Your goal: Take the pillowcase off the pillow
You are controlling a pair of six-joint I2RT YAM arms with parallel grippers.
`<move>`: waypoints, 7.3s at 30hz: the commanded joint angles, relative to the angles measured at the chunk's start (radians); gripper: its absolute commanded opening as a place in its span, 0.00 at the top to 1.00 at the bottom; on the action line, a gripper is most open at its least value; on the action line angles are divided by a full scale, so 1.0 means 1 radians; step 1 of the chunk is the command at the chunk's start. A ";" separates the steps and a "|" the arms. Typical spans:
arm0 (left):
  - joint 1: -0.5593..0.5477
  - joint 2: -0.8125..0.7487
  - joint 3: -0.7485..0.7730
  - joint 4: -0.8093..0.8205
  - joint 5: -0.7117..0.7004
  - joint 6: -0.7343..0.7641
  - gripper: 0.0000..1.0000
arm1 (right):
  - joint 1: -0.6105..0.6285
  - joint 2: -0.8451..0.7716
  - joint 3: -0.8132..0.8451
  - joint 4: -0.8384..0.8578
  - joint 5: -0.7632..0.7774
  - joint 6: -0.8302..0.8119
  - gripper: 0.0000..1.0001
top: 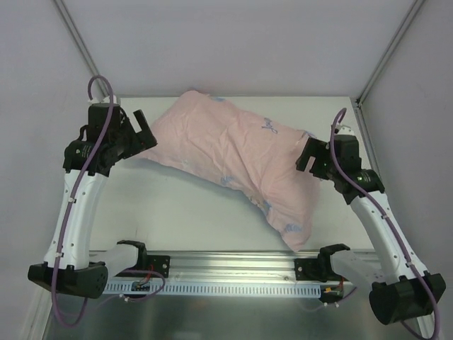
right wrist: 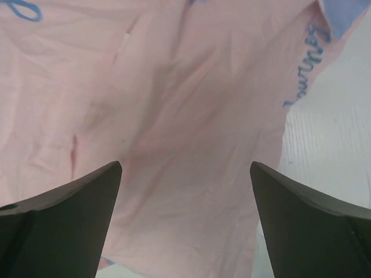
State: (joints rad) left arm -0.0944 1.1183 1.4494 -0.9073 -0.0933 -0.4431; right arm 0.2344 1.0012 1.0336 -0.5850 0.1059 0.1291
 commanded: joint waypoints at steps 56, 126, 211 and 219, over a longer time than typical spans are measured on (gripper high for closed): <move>-0.749 0.629 0.358 0.114 -0.166 0.060 0.99 | 0.353 0.040 -0.106 0.258 0.034 0.455 0.04; -0.252 0.233 -0.055 0.235 0.247 -0.114 1.00 | 0.418 0.221 -0.112 0.165 0.218 0.244 0.21; -0.978 1.210 0.789 -0.321 -0.542 -0.474 0.29 | 0.309 -0.248 -0.550 0.401 0.012 0.445 0.99; -0.909 1.033 0.695 -0.309 -0.474 -0.496 1.00 | 0.307 -0.266 -0.550 0.352 0.072 0.419 0.99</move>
State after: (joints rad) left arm -1.0512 2.2547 2.1937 -1.1744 -0.6037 -0.9207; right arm 0.5392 0.7593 0.4767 -0.2028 0.1371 0.5594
